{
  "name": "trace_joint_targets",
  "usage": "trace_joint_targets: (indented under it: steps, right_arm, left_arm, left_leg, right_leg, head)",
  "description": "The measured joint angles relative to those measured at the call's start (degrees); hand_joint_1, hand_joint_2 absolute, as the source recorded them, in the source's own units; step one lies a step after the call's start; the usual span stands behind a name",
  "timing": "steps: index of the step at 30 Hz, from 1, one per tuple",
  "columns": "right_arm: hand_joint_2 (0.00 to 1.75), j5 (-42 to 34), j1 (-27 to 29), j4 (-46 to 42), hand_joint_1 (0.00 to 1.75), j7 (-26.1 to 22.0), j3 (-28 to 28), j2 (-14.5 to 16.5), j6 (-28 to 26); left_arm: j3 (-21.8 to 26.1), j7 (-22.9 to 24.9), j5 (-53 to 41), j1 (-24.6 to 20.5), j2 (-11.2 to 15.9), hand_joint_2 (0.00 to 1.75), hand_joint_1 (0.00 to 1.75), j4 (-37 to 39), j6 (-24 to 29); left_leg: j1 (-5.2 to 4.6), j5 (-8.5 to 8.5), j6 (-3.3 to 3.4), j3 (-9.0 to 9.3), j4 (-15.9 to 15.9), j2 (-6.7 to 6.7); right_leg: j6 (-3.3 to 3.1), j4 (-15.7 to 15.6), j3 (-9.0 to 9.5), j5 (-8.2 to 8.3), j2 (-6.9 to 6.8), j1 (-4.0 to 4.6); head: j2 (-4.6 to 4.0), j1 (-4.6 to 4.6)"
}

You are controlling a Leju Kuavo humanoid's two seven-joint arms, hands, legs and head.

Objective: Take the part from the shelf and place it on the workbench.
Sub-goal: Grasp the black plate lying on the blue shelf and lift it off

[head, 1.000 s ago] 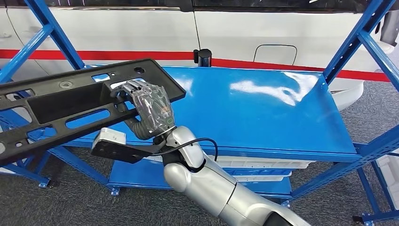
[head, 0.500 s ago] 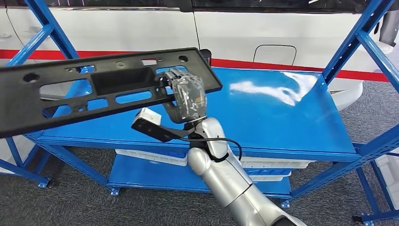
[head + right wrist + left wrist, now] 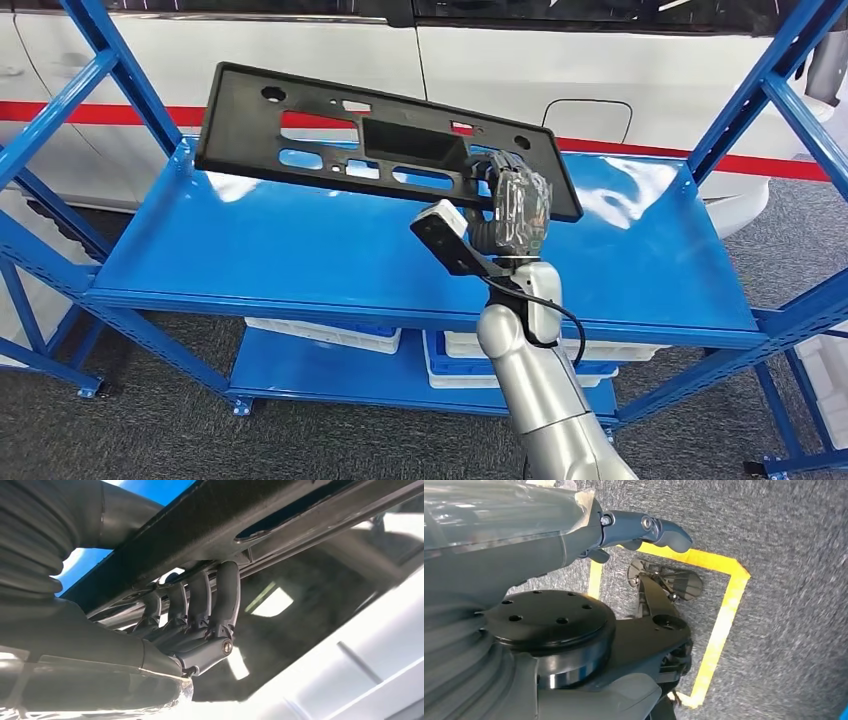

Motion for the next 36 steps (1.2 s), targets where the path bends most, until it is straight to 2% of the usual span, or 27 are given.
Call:
trace_joint_targets:
  steps: [1, 2, 5, 7, 8, 10, 11, 12, 13, 16, 17, 19, 21, 22, 23, 25, 26, 27, 28, 29, 31, 32, 33, 34, 36]
  right_arm:
    - [1.75, 0.27, 0.41, -0.87, 1.75, -0.08, -0.49, -0.22, -0.09]
    - [1.75, 0.51, 0.80, -1.74, 1.75, -0.15, -0.93, -0.45, -0.22]
    - [1.75, 1.03, 1.96, -3.85, 1.75, -0.25, -1.99, -1.07, -0.46]
    - [1.75, 1.33, 2.45, -5.00, 1.75, -0.25, -2.45, -1.21, -0.47]
    - [1.75, 1.46, 2.59, -5.53, 1.75, -0.25, -2.61, -1.23, -0.48]
    - [1.75, 1.56, 3.01, -6.45, 1.75, -0.25, -2.89, -1.33, -0.50]
    - [1.75, 1.56, 3.33, -6.91, 1.75, -0.25, -3.06, -1.43, -0.51]
    - [1.75, 1.56, 3.66, -7.40, 1.75, -0.25, -3.26, -1.55, -0.51]
    - [1.75, 1.56, 3.96, -7.98, 1.75, -0.25, -3.46, -1.67, -0.51]
    - [1.75, 1.66, 4.31, -10.12, 1.75, -0.33, -3.96, -1.91, -0.50]
    - [1.75, 1.70, 4.36, -10.87, 1.75, -0.38, -4.08, -1.99, -0.51]
    - [1.75, 1.73, 4.70, -12.31, 1.75, -0.54, -4.25, -2.21, -0.52]
    - [1.75, 1.70, 5.29, -13.74, 1.75, -0.90, -4.38, -2.51, -0.55]
    - [1.75, 1.63, 5.56, -14.49, 1.75, -1.10, -4.47, -2.71, -0.56]
    - [1.75, 1.56, 5.82, -15.20, 1.75, -1.28, -4.59, -2.96, -0.57]
    - [1.75, 1.42, 6.38, -16.24, 1.75, -1.45, -4.79, -3.51, -0.58]
    - [1.75, 1.39, 6.75, -16.58, 1.75, -1.47, -4.88, -3.78, -0.58]
    - [1.75, 1.38, 7.11, -16.82, 1.75, -1.47, -4.95, -4.01, -0.58]
    - [1.75, 1.38, 7.42, -17.02, 1.75, -1.47, -5.00, -4.20, -0.58]
    - [1.75, 1.37, 7.63, -17.24, 1.75, -1.47, -5.03, -4.34, -0.58]
    - [1.75, 1.36, 7.85, -17.93, 1.75, -1.54, -5.05, -4.54, -0.63]
    - [1.75, 1.31, 8.08, -18.50, 1.75, -1.65, -5.08, -4.67, -0.67]
    - [1.75, 1.25, 8.50, -19.20, 1.75, -1.82, -5.12, -4.84, -0.71]
    - [1.75, 1.16, 9.13, -19.99, 1.75, -2.03, -5.21, -5.05, -0.74]
    - [1.75, 1.00, 10.69, -21.78, 1.75, -2.34, -5.46, -5.48, -0.77]
  left_arm:
    - [-0.23, 0.19, -0.20, -0.13, 0.00, 1.75, 0.00, 0.01, -0.06]
    - [-0.47, 0.37, -0.36, -0.28, 0.04, 1.75, 0.00, 0.01, -0.09]
    - [-1.20, 0.78, -0.61, -0.76, 0.14, 1.75, 0.00, 0.01, -0.07]
    - [-1.43, 0.89, -0.62, -1.03, 0.16, 1.75, 0.00, 0.02, 0.08]
    - [-1.48, 0.92, -0.61, -1.13, 0.19, 1.75, 0.00, 0.02, 0.16]
    - [-1.54, 0.93, -0.54, -1.21, 0.21, 1.75, 0.00, 0.02, 0.30]
    - [-1.57, 0.92, -0.42, -1.22, 0.22, 1.75, 0.00, 0.02, 0.33]
    - [-1.61, 0.91, -0.31, -1.21, 0.22, 1.75, 0.00, 0.02, 0.37]
    - [-1.64, 0.87, -0.18, -1.21, 0.22, 1.75, 0.00, 0.02, 0.40]
    - [-1.67, 0.62, 0.10, -1.35, 0.32, 1.75, 0.00, 0.02, 0.40]
    - [-1.67, 0.52, 0.23, -1.45, 0.37, 1.75, 0.00, 0.02, 0.39]
    - [-1.67, 0.35, 0.47, -1.54, 0.45, 1.75, 0.00, 0.02, 0.33]
    - [-1.67, 0.15, 0.59, -1.53, 0.47, 1.75, 0.00, 0.02, 0.19]
    - [-1.66, 0.03, 0.64, -1.54, 0.50, 1.75, 0.00, 0.02, 0.09]
    - [-1.66, -0.08, 0.67, -1.55, 0.48, 1.75, 0.00, 0.02, -0.02]
    - [-1.65, -0.18, 0.71, -1.51, 0.44, 1.75, 0.00, 0.02, -0.20]
    - [-1.65, -0.18, 0.71, -1.48, 0.40, 1.75, 0.00, 0.02, -0.26]
    - [-1.65, -0.19, 0.71, -1.46, 0.39, 1.75, 0.00, 0.02, -0.28]
    - [-1.65, -0.19, 0.71, -1.43, 0.39, 1.75, 0.00, 0.02, -0.31]
    - [-1.65, -0.20, 0.71, -1.41, 0.38, 1.75, 0.00, 0.02, -0.37]
    - [-1.65, -0.32, 0.71, -1.41, 0.36, 1.75, 0.00, 0.02, -0.65]
    - [-1.66, -0.42, 0.70, -1.42, 0.34, 1.75, 0.00, 0.02, -0.87]
    - [-1.66, -0.54, 0.67, -1.41, 0.34, 1.75, 0.00, 0.02, -1.15]
    - [-1.67, -0.64, 0.63, -1.38, 0.34, 1.75, 0.00, 0.02, -1.48]
    - [-1.73, -0.77, 0.48, -1.23, 0.38, 1.75, 0.00, 0.02, -2.15]
  left_leg:
    - [-0.08, -0.24, -0.38, -0.09, 0.31, -0.01]
    - [-0.17, -0.43, -0.73, -0.22, 0.57, 0.00]
    - [-0.10, -0.65, -1.51, -0.47, 0.78, 0.07]
    - [0.15, -2.05, -2.03, -1.10, 2.39, 0.09]
    - [0.23, -3.60, -2.27, -2.12, 4.78, 0.06]
    - [0.27, -7.46, -2.54, -5.61, 12.57, 0.05]
    - [0.28, -8.66, -2.58, -7.16, 15.92, 0.04]
    - [0.28, -8.90, -2.51, -7.95, 17.58, 0.04]
    - [0.27, -7.80, -2.30, -7.34, 16.46, 0.04]
    - [0.05, -2.67, -1.32, -1.26, 4.90, -0.02]
    - [-0.16, -1.95, -1.12, 0.01, 2.39, -0.03]
    - [-0.64, -1.65, -0.86, 0.40, 1.29, -0.05]
    - [-0.60, -0.87, -0.30, 0.31, 0.72, 0.03]
    - [-0.48, -0.38, 0.07, 0.23, 0.37, 0.11]
    - [-0.33, 0.09, 0.40, 0.09, 0.05, 0.22]
    - [-0.30, 0.59, 0.80, -0.48, -0.03, 0.35]
    - [-0.32, 0.78, 0.83, -0.78, -0.02, 0.39]
    - [-0.33, 0.97, 0.80, -1.05, 0.00, 0.41]
    - [-0.33, 1.14, 0.71, -1.26, 0.03, 0.41]
    - [-0.33, 1.27, 0.60, -1.39, 0.08, 0.40]
    - [-0.45, 1.40, 0.30, -1.59, 0.38, 0.37]
    - [-0.55, 1.47, 0.07, -1.72, 0.57, 0.35]
    - [-0.65, 1.57, -0.21, -1.87, 0.72, 0.33]
    - [-0.70, 1.73, -0.55, -2.01, 0.77, 0.30]
    - [-0.55, 1.73, -1.15, -2.28, 0.94, 0.20]
  right_leg:
    - [0.01, -3.29, 1.65, 1.07, -0.11, -0.05]
    - [-0.25, -5.08, 2.55, 1.60, -0.13, -0.05]
    - [-1.41, -5.29, 2.59, 1.78, 0.13, 0.17]
    - [-2.19, -5.35, 2.55, 1.89, 0.19, 0.01]
    - [-2.50, -5.39, 2.55, 1.95, 0.21, -0.06]
    - [-2.93, -5.38, 2.44, 2.03, 0.21, 0.22]
    - [-3.04, -5.38, 2.38, 2.08, 0.21, 0.39]
    - [-3.10, -5.37, 2.34, 2.11, 0.21, 0.54]
    - [-3.18, -5.37, 2.33, 2.17, 0.22, 0.67]
    - [-3.11, -5.37, 2.34, 2.41, 0.33, 0.95]
    - [-2.94, -5.37, 2.30, 2.53, 0.35, 0.99]
    - [-2.37, -5.52, 2.24, 2.89, 0.29, 0.97]
    - [-1.77, -5.47, 2.00, 2.94, 0.23, 1.01]
    - [-1.69, -4.59, 1.51, 2.26, 0.21, 1.09]
    - [-1.80, -2.44, 0.53, 0.87, 0.19, 1.15]
    - [-2.20, 4.91, -2.37, -3.11, 0.16, 1.05]
    - [-2.13, 8.50, -3.61, -4.67, 0.16, 1.01]
    - [-1.87, 10.42, -4.00, -5.46, 0.16, 0.99]
    - [-1.47, 10.10, -3.23, -5.37, 0.14, 0.99]
    - [-1.00, 7.17, -1.14, -4.44, 0.11, 0.93]
    - [-0.42, -1.45, 4.16, -2.15, 0.03, 0.82]
    - [-0.48, -4.59, 5.91, -1.37, 0.02, 0.82]
    - [-0.72, -6.08, 6.66, -1.04, 0.04, 0.89]
    - [-1.06, -6.25, 6.64, -0.95, 0.08, 1.06]
    - [-1.73, -6.28, 6.45, -0.48, 0.06, 0.86]
  head:
    - [0.00, 0.00]
    - [0.00, -0.06]
    - [0.00, -0.18]
    - [0.00, -0.34]
    - [0.00, -0.43]
    - [0.00, -0.60]
    - [0.00, -0.58]
    - [0.00, -0.58]
    - [0.00, -0.57]
    - [0.00, -0.54]
    - [0.00, -0.56]
    - [0.00, -0.60]
    - [0.00, -0.62]
    - [0.00, -0.59]
    - [0.00, -0.52]
    - [0.00, -0.39]
    - [0.00, -0.36]
    - [0.00, -0.34]
    - [0.00, -0.32]
    - [0.00, -0.32]
    - [0.00, -0.32]
    - [0.00, -0.34]
    - [0.00, -0.35]
    - [0.00, -0.37]
    - [0.00, -0.36]
